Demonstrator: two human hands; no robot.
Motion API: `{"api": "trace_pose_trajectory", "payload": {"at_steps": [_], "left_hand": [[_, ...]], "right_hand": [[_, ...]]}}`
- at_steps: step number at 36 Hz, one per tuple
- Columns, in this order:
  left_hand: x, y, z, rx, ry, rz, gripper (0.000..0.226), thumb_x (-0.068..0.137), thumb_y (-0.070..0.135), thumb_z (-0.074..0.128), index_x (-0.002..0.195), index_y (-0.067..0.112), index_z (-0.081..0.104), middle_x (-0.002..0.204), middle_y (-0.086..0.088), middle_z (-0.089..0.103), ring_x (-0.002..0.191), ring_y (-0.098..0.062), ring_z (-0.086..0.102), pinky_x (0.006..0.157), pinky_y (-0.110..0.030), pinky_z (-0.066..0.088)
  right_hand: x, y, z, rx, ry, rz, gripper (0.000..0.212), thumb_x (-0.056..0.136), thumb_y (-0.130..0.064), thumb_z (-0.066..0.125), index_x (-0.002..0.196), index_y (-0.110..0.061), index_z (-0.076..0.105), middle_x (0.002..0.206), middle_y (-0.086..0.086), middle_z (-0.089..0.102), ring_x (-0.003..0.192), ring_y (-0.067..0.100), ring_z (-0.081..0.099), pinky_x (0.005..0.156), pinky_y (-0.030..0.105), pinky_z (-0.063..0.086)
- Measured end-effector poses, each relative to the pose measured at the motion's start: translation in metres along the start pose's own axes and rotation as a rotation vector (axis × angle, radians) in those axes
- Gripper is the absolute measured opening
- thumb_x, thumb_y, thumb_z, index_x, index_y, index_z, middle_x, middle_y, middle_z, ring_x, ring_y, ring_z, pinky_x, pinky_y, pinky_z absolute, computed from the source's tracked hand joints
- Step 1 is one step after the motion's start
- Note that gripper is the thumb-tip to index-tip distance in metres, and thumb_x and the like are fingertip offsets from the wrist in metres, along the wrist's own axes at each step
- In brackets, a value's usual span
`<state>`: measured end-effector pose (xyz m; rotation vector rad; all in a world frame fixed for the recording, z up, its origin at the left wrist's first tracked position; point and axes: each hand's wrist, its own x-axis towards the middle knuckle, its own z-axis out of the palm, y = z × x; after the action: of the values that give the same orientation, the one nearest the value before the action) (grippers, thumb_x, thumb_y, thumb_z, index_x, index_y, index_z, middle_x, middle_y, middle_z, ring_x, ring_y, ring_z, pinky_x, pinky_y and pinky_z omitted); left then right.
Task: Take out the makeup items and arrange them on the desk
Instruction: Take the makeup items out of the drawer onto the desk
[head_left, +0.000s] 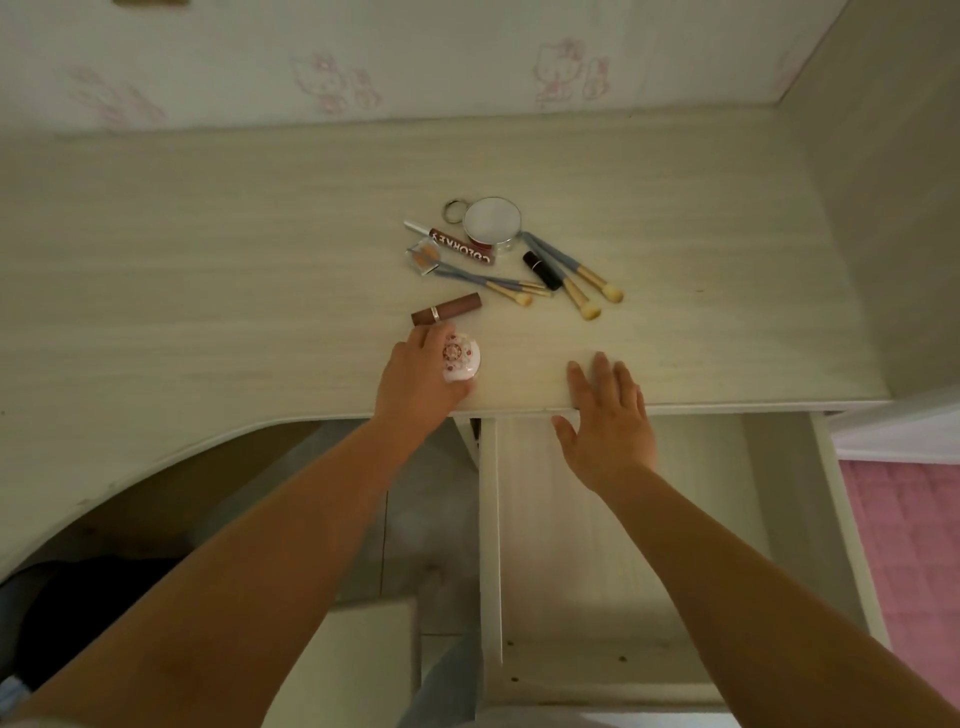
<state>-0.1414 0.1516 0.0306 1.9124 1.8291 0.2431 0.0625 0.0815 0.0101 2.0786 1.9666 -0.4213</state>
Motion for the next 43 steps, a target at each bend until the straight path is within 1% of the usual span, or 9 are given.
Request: {"api": "trace_pose_trajectory", "payload": {"at_steps": [12, 18, 21, 26, 30, 32, 35, 38, 43], "left_hand": [[0.028, 0.007, 0.002, -0.058, 0.076, -0.032, 0.072, 0.075, 0.030, 0.075, 0.139, 0.027, 0.040, 0.137, -0.007, 0.035, 0.121, -0.025, 0.046, 0.095, -0.036, 0.042], [0.021, 0.008, 0.006, -0.009, 0.034, -0.072, 0.086, 0.078, 0.036, 0.071, 0.148, 0.031, 0.020, 0.143, -0.005, 0.028, 0.128, -0.023, 0.035, 0.100, -0.035, 0.039], [0.006, 0.015, 0.006, 0.077, 0.104, -0.060, 0.094, 0.075, 0.044, 0.073, 0.148, 0.027, 0.016, 0.146, -0.005, 0.023, 0.131, -0.025, 0.026, 0.097, -0.037, 0.042], [-0.035, 0.035, 0.014, 0.091, 0.184, 0.058, 0.074, 0.081, 0.038, 0.068, 0.143, 0.018, 0.032, 0.142, -0.010, 0.032, 0.129, -0.028, 0.028, 0.097, -0.038, 0.042], [-0.078, 0.045, 0.032, 0.034, 0.155, 0.202, 0.050, 0.084, 0.025, 0.065, 0.131, 0.015, 0.050, 0.129, -0.007, 0.046, 0.121, -0.026, 0.040, 0.096, -0.038, 0.044], [-0.100, 0.047, 0.044, 0.001, 0.099, 0.223, 0.041, 0.085, 0.022, 0.063, 0.125, 0.014, 0.054, 0.124, -0.005, 0.049, 0.112, -0.023, 0.050, 0.089, -0.036, 0.048], [-0.134, 0.053, 0.064, -0.018, -0.023, 0.183, 0.029, 0.091, 0.024, 0.055, 0.120, 0.020, 0.056, 0.119, 0.003, 0.052, 0.099, -0.012, 0.059, 0.077, -0.027, 0.049], [-0.170, 0.060, 0.087, -0.023, -0.088, 0.168, 0.021, 0.092, 0.022, 0.053, 0.112, 0.021, 0.061, 0.109, 0.005, 0.059, 0.094, -0.009, 0.059, 0.078, -0.025, 0.050], [-0.230, 0.076, 0.123, -0.008, -0.168, 0.132, 0.016, 0.092, 0.022, 0.053, 0.102, 0.021, 0.065, 0.102, 0.004, 0.061, 0.092, -0.012, 0.059, 0.078, -0.026, 0.049]], "right_hand": [[0.000, 0.003, -0.003, 0.032, -0.028, -0.018, 0.069, 0.098, -0.045, 0.027, 0.148, -0.024, -0.016, 0.156, 0.007, -0.022, 0.144, 0.029, -0.017, 0.120, 0.041, -0.001], [0.000, 0.006, -0.008, -0.006, -0.077, -0.037, 0.070, 0.098, -0.046, 0.026, 0.148, -0.023, -0.018, 0.155, 0.008, -0.023, 0.144, 0.030, -0.017, 0.120, 0.041, -0.001], [0.000, 0.009, -0.015, 0.075, -0.088, -0.061, 0.066, 0.098, -0.044, 0.029, 0.150, -0.024, -0.007, 0.157, 0.006, -0.015, 0.145, 0.028, -0.012, 0.120, 0.040, 0.002], [-0.024, 0.020, -0.011, 0.218, 0.121, -0.100, 0.046, 0.097, -0.025, 0.040, 0.142, -0.019, 0.033, 0.148, 0.003, 0.028, 0.138, 0.022, 0.024, 0.113, 0.033, 0.026], [-0.057, 0.029, 0.012, 0.282, 0.337, -0.120, 0.027, 0.079, -0.010, 0.064, 0.105, -0.012, 0.067, 0.098, 0.008, 0.064, 0.093, 0.030, 0.058, 0.076, 0.039, 0.049], [-0.077, 0.036, 0.028, 0.298, 0.361, -0.115, 0.020, 0.073, -0.008, 0.070, 0.093, -0.013, 0.071, 0.084, 0.006, 0.065, 0.080, 0.029, 0.060, 0.066, 0.036, 0.050], [-0.108, 0.049, 0.048, 0.309, 0.278, -0.109, 0.016, 0.084, -0.014, 0.060, 0.096, -0.015, 0.070, 0.092, 0.004, 0.066, 0.090, 0.027, 0.057, 0.076, 0.037, 0.048], [-0.136, 0.069, 0.070, 0.324, 0.181, -0.123, 0.023, 0.092, -0.019, 0.048, 0.105, -0.018, 0.067, 0.103, 0.001, 0.065, 0.101, 0.022, 0.052, 0.086, 0.032, 0.044], [-0.178, 0.105, 0.094, 0.386, 0.111, -0.145, 0.022, 0.091, -0.016, 0.049, 0.102, -0.016, 0.069, 0.099, 0.001, 0.067, 0.098, 0.020, 0.052, 0.082, 0.029, 0.044]]}}
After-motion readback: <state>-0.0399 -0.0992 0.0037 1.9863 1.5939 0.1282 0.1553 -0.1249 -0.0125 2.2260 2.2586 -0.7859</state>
